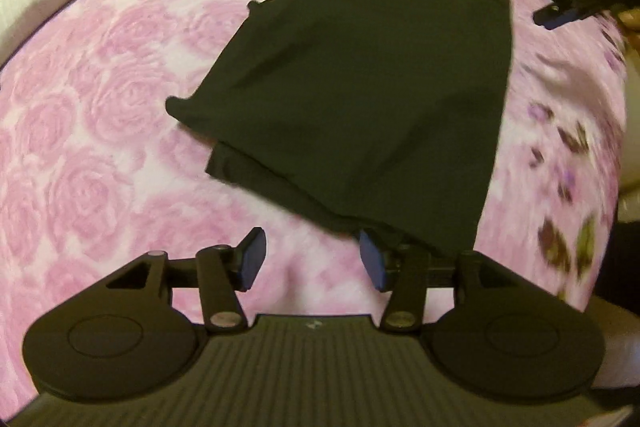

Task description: Fold clothes

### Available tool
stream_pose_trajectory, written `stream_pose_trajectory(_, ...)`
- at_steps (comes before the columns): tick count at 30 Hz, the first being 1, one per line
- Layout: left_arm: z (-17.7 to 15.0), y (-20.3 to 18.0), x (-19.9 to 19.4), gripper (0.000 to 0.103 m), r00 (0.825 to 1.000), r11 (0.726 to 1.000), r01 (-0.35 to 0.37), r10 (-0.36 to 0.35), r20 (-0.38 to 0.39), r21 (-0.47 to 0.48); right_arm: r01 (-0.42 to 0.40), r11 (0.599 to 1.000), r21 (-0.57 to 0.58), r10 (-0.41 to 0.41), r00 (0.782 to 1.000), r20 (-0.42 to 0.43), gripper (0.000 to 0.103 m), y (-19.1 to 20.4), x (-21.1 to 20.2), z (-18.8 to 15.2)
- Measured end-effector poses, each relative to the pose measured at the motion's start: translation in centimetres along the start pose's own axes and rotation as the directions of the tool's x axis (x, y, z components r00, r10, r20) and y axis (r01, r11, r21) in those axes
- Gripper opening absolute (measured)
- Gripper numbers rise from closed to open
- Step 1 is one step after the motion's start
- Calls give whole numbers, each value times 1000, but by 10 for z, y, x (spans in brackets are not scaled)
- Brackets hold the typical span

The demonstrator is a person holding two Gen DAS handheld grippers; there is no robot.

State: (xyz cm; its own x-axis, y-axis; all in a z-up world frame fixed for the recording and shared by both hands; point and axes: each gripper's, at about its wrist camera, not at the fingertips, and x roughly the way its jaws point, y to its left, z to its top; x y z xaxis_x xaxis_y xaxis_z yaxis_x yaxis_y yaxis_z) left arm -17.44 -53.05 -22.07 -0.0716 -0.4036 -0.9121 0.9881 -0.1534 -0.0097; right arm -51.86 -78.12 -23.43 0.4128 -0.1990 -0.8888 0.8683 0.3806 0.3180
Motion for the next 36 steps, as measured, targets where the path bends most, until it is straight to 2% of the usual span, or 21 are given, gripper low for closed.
stream_pose_trajectory(3,-1,10,-10,47,999,999,14,-16,35,42,24,995,96,-28,999,41,59,10,-8,-19)
stream_pose_trajectory(6,9,9,-6,48,998,997,22,-26,54,72,43,996,79,-51,994,101,59,24,-13,-20)
stream_pose_trajectory(10,30,-6,22,48,998,989,44,-50,35,144,105,994,21,-107,975,195,58,23,-9,9)
stream_pose_trajectory(13,47,-18,50,48,998,979,55,-58,11,198,151,988,32,-155,956,249,48,7,6,39)
stream_pose_trajectory(17,54,-25,88,50,996,971,77,-64,-61,228,164,984,64,-173,963,205,43,-34,57,67)
stream_pose_trajectory(18,54,-26,96,52,995,967,81,-64,-78,240,167,982,89,-179,971,155,38,-49,72,69)
stream_pose_trajectory(19,55,-24,98,54,994,967,90,-71,-84,237,169,978,121,-185,972,141,28,-66,79,68)
stream_pose_trajectory(20,56,-22,99,55,993,967,98,-79,-90,234,168,977,135,-189,969,162,22,-72,75,68)
stream_pose_trajectory(22,58,-18,100,55,990,965,116,-94,-103,234,165,973,161,-196,959,206,23,-85,65,67)
stream_pose_trajectory(25,59,-13,97,56,987,958,132,-104,-120,256,164,971,176,-201,955,219,34,-85,57,63)
stream_pose_trajectory(28,57,-8,86,56,990,945,114,-81,-118,308,163,968,192,-206,951,231,34,-85,49,59)
stream_pose_trajectory(29,56,-5,81,57,991,937,101,-67,-112,333,163,967,197,-208,949,235,40,-85,47,58)
stream_pose_trajectory(31,45,1,71,64,996,897,66,-35,-77,436,162,967,198,-211,944,254,51,-74,37,52)
stream_pose_trajectory(34,30,11,55,66,1000,815,7,5,-19,579,134,980,144,-168,951,258,52,-28,17,29)
stream_pose_trajectory(36,14,13,54,66,1000,723,-26,15,22,690,97,990,105,-120,962,246,54,4,8,5)
